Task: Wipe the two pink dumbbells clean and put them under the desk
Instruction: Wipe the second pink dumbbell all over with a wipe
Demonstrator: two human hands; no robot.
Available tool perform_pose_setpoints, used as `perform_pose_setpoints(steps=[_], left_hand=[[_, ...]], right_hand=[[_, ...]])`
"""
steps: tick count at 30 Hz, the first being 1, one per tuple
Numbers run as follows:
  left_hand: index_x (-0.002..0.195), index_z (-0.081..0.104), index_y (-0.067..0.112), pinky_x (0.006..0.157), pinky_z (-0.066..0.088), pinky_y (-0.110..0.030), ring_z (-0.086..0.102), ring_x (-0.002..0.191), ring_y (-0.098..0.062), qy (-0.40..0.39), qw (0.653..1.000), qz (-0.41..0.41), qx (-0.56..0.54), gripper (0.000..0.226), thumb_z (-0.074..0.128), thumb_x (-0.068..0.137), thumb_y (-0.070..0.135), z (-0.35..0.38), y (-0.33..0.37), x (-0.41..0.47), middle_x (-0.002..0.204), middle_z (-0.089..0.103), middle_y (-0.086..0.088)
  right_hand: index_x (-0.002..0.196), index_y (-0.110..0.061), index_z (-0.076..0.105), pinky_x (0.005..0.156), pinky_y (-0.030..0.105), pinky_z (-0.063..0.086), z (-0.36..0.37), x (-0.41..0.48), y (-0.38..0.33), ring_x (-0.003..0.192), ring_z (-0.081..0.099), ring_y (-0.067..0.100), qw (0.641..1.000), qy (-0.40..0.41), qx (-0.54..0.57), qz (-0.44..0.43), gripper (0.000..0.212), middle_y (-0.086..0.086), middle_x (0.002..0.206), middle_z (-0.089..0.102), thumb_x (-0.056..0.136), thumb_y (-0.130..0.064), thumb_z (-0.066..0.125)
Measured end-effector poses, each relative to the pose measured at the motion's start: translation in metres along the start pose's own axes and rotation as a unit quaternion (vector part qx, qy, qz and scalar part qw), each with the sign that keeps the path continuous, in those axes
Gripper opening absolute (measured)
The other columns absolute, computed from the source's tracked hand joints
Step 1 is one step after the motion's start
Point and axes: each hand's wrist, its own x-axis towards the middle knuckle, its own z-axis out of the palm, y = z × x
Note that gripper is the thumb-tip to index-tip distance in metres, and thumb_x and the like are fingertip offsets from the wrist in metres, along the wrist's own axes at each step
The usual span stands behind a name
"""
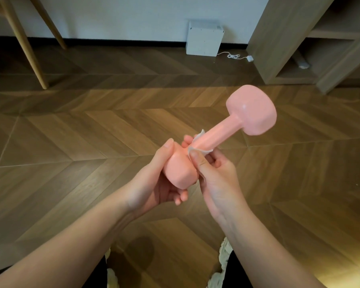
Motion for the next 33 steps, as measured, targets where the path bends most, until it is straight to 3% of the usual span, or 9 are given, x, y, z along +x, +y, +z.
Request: perform_pose_setpoints(steps=[3, 8, 12, 16, 19, 23, 28, 31, 33], left_hand=[[0.11, 0.068, 0.012, 0.049, 0.047, -0.031, 0.053, 0.053, -0.023, 0.015, 1.0, 0.024, 0.012, 0.067, 0.036, 0.087, 0.065, 0.001, -0.001, 0.0, 0.087, 0.057, -0.023], [0.1, 0.07, 0.017, 0.051, 0.048, -0.032, 0.052, 0.053, -0.024, 0.019, 0.997, 0.074, 0.022, 0.056, 0.035, 0.088, 0.059, 0.008, 0.0, -0.001, 0.086, 0.06, -0.022], [0.116, 0.061, 0.005, 0.053, 0.048, -0.032, 0.052, 0.055, -0.022, 0.035, 0.995, 0.084, 0.041, 0.064, 0.038, 0.089, 0.058, 0.005, -0.006, 0.002, 0.087, 0.061, -0.019], [0.126, 0.052, 0.001, 0.058, 0.05, -0.033, 0.054, 0.061, -0.022, 0.052, 0.991, 0.102, 0.067, 0.077, 0.052, 0.079, 0.062, -0.001, -0.015, 0.006, 0.087, 0.06, -0.018], [0.132, 0.04, 0.002, 0.06, 0.047, -0.036, 0.056, 0.068, -0.025, 0.073, 0.98, 0.139, 0.12, 0.091, 0.067, 0.073, 0.066, -0.002, -0.018, 0.01, 0.093, 0.058, -0.02], [0.134, 0.031, 0.006, 0.056, 0.05, -0.03, 0.062, 0.072, -0.022, 0.111, 0.958, 0.178, 0.198, 0.089, 0.07, 0.073, 0.056, -0.001, -0.021, 0.011, 0.104, 0.059, -0.019], [0.12, 0.054, -0.002, 0.048, 0.047, -0.031, 0.054, 0.05, -0.026, 0.042, 0.992, 0.04, 0.109, 0.082, 0.036, 0.087, 0.07, -0.004, -0.005, 0.006, 0.089, 0.054, -0.039], [0.116, 0.062, 0.0, 0.04, 0.045, -0.024, 0.054, 0.04, -0.024, -0.052, 0.992, -0.114, 0.011, 0.094, 0.023, 0.085, 0.08, -0.011, 0.007, 0.002, 0.081, 0.061, -0.028], [0.113, 0.066, 0.003, 0.039, 0.045, -0.024, 0.053, 0.041, -0.024, -0.067, 0.989, -0.128, -0.035, 0.092, 0.024, 0.083, 0.08, -0.012, 0.008, -0.001, 0.081, 0.061, -0.026]], right_hand=[[0.111, -0.015, 0.067, 0.067, 0.024, 0.057, 0.0, 0.001, -0.002, 0.094, 0.071, 0.005, 1.0, -0.005, -0.016, -0.005, 0.043, -0.006, 0.109, 0.075, 0.069, -0.021, 0.072], [0.104, -0.021, 0.073, 0.073, 0.021, 0.053, -0.011, 0.005, -0.012, 0.096, 0.067, 0.008, 0.982, 0.025, -0.18, -0.051, 0.047, 0.0, 0.105, 0.073, 0.064, -0.04, 0.088], [0.098, -0.013, 0.073, 0.064, 0.022, 0.056, -0.013, 0.003, -0.017, 0.079, 0.068, 0.009, 0.989, -0.004, -0.141, -0.04, 0.029, 0.004, 0.092, 0.075, 0.072, -0.023, 0.08], [0.103, -0.012, 0.073, 0.055, 0.041, 0.054, -0.011, 0.004, -0.011, 0.083, 0.069, 0.022, 0.997, -0.004, -0.076, -0.007, 0.038, 0.005, 0.093, 0.073, 0.067, -0.02, 0.082], [0.102, -0.012, 0.072, 0.049, 0.036, 0.052, -0.008, 0.006, -0.011, 0.073, 0.069, 0.017, 1.0, 0.006, -0.012, 0.004, 0.032, 0.002, 0.085, 0.072, 0.069, -0.012, 0.075], [0.102, -0.015, 0.071, 0.065, 0.02, 0.055, -0.009, 0.005, -0.009, 0.081, 0.072, 0.01, 1.0, 0.011, 0.02, 0.001, 0.035, -0.001, 0.087, 0.075, 0.067, -0.012, 0.074], [0.11, -0.014, 0.071, 0.073, 0.044, 0.051, -0.015, 0.006, -0.005, 0.086, 0.066, 0.02, 0.999, -0.003, -0.036, 0.02, 0.042, 0.006, 0.099, 0.072, 0.07, -0.019, 0.083], [0.095, -0.022, 0.077, 0.061, 0.029, 0.052, -0.015, 0.005, -0.005, 0.073, 0.065, 0.01, 0.998, -0.036, -0.042, 0.025, 0.034, 0.001, 0.092, 0.071, 0.063, -0.019, 0.087], [0.096, -0.022, 0.076, 0.06, 0.024, 0.052, -0.01, 0.002, -0.007, 0.075, 0.066, 0.006, 0.998, -0.032, -0.041, 0.029, 0.038, -0.003, 0.088, 0.072, 0.058, -0.025, 0.08]])
